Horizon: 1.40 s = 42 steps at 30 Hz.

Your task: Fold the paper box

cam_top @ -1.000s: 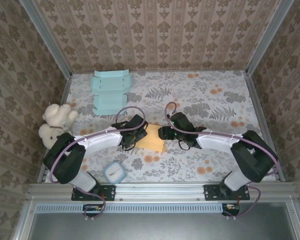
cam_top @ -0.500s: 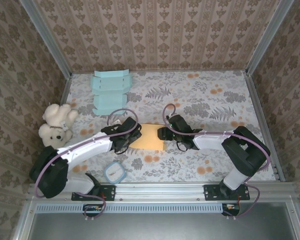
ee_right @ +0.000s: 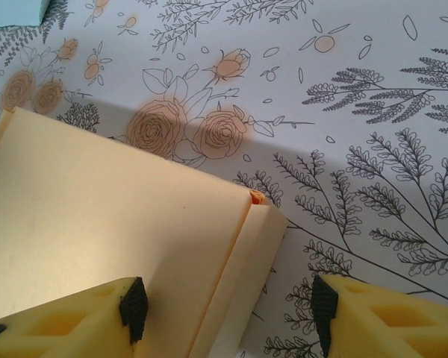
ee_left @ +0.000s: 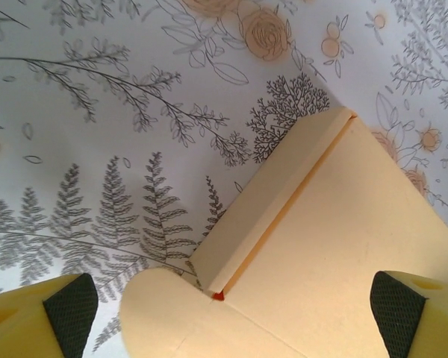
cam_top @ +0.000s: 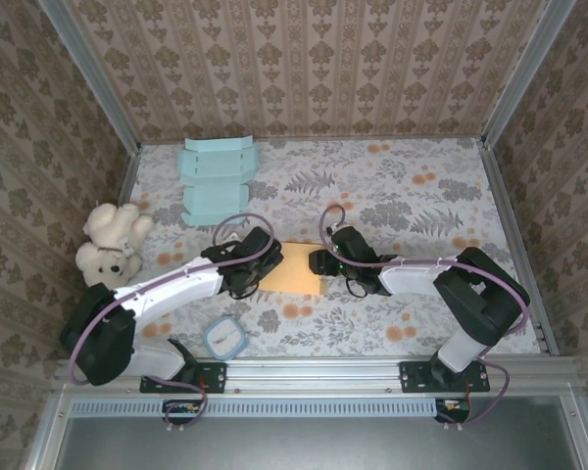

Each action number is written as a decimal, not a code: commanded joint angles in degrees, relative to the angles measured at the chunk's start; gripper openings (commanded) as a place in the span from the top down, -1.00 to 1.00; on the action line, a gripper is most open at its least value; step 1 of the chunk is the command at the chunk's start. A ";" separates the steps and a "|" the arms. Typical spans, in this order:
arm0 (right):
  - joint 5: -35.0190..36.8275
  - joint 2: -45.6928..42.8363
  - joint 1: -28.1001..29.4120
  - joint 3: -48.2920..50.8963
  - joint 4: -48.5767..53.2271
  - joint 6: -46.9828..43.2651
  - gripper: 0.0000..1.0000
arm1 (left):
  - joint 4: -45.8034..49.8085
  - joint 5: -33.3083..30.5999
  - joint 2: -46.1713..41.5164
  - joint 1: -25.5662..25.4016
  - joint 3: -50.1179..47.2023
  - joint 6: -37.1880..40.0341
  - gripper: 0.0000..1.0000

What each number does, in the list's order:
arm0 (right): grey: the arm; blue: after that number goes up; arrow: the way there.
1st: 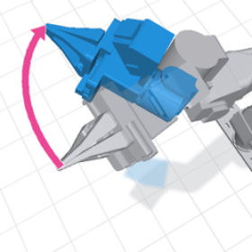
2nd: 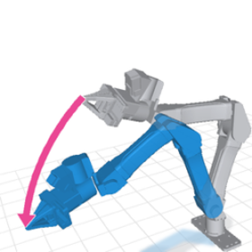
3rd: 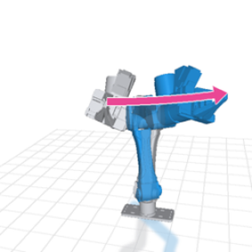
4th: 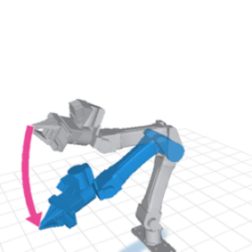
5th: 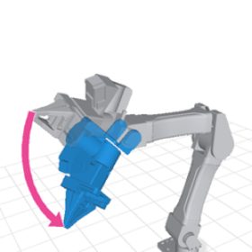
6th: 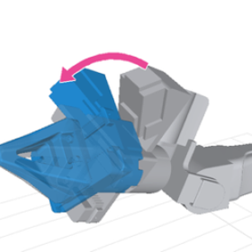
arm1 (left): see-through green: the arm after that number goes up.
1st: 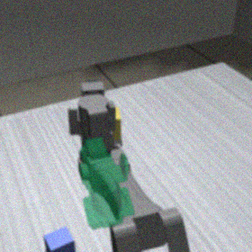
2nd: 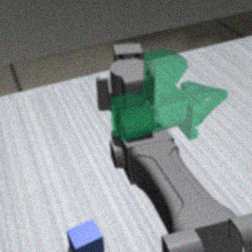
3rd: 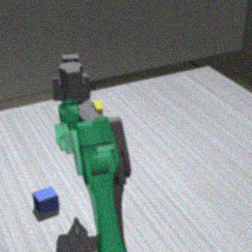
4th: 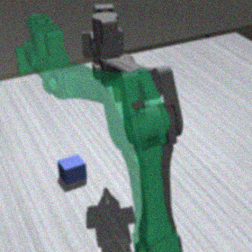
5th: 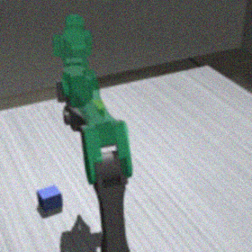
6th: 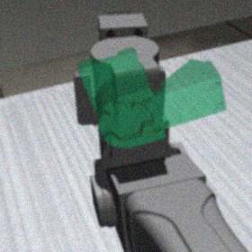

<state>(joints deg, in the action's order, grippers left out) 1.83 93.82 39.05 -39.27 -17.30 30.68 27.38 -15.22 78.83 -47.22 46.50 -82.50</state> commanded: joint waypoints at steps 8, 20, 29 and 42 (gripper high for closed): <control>1.25 3.21 0.41 0.59 -0.25 0.09 -0.25 | -1.45 3.96 7.55 -0.36 4.47 -0.08 -0.86; 0.37 5.23 0.37 0.68 -2.54 1.29 -0.24 | -2.08 6.77 9.52 -1.60 5.21 -2.37 -0.75; 0.11 5.99 0.45 1.21 -4.21 2.36 -0.24 | -2.52 9.00 10.66 -2.38 6.49 -2.86 -0.65; 0.46 4.83 0.50 2.35 -4.51 2.36 -0.23 | -1.87 5.90 11.22 -2.15 3.78 -3.64 -0.61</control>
<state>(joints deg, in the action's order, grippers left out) 2.63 97.84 39.05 -38.83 -26.09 33.26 26.35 -8.40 89.08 -49.15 51.03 -84.07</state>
